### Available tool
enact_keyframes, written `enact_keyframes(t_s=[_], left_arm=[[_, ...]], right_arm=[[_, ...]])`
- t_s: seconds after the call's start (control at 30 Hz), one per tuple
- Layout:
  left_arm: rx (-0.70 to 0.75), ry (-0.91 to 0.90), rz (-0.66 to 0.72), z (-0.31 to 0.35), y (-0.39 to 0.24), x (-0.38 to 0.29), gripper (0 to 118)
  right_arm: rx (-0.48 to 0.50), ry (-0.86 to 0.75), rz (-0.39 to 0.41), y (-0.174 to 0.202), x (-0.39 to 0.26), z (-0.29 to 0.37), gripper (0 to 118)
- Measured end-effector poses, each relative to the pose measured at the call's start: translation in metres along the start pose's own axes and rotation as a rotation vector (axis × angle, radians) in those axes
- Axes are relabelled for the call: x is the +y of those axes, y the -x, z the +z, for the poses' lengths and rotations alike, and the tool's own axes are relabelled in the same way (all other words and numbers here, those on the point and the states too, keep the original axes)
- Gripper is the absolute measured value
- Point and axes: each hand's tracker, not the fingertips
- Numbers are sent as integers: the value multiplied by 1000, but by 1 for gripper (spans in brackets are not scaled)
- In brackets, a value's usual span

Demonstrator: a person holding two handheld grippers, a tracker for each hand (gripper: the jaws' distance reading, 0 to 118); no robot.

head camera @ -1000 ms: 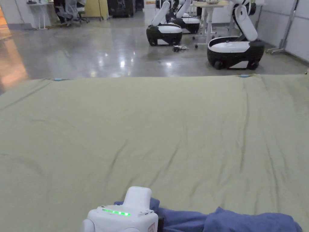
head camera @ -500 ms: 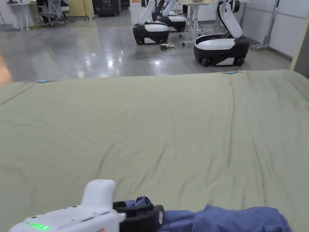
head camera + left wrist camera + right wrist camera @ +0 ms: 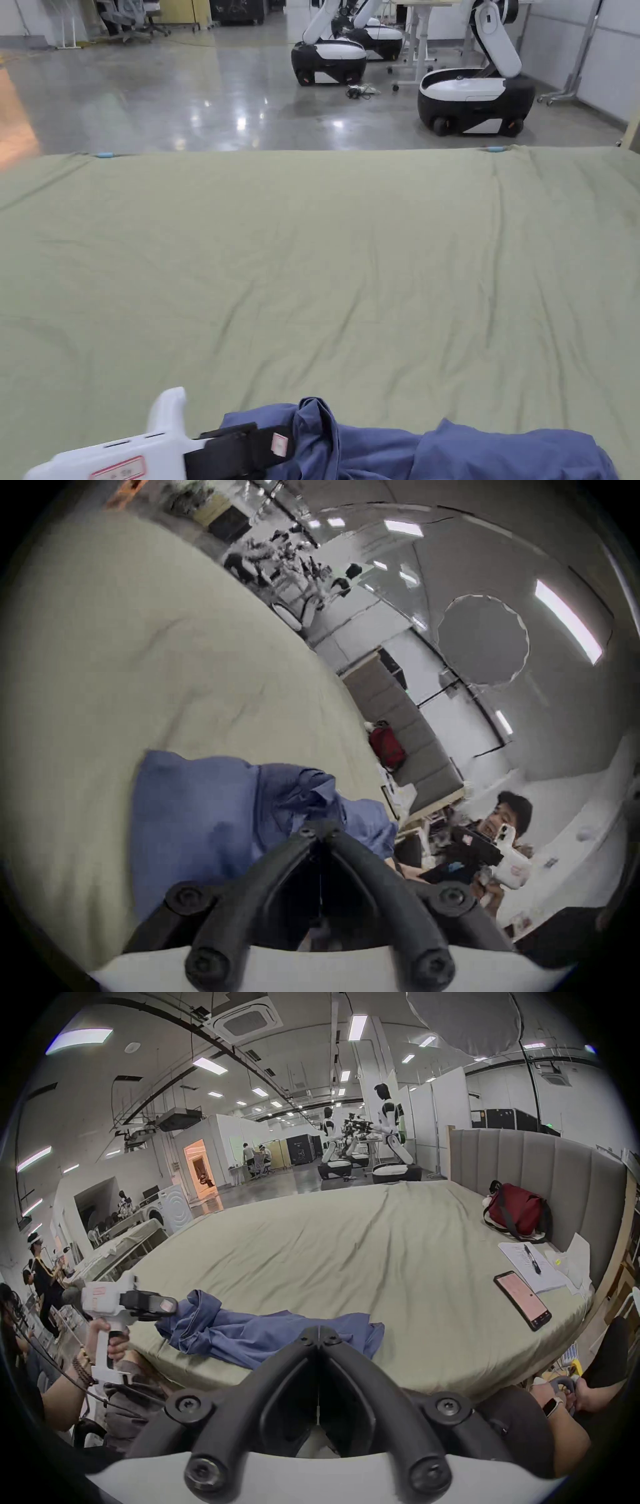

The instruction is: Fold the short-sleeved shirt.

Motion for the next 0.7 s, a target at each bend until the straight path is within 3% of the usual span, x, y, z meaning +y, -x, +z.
enact_keyframes(t_s=[0.1,0.27,0.37,0.5,0.7], left_arm=[[-4,81,57,-44,14,-4,0],[-30,122,42,-76,8,-15,0],[37,135,-6,-81,4,-17,0],[27,83,-36,-57,-14,-10,0],[-147,-56,-92,30,-50,-18,0]], right_arm=[[-7,0,-4,0,0,2,3],[-30,12,-19,-4,-1,6,3],[-50,24,-8,-10,-3,5,3],[-40,23,-4,-12,-2,4,3],[-16,-5,19,-5,-2,4,3]])
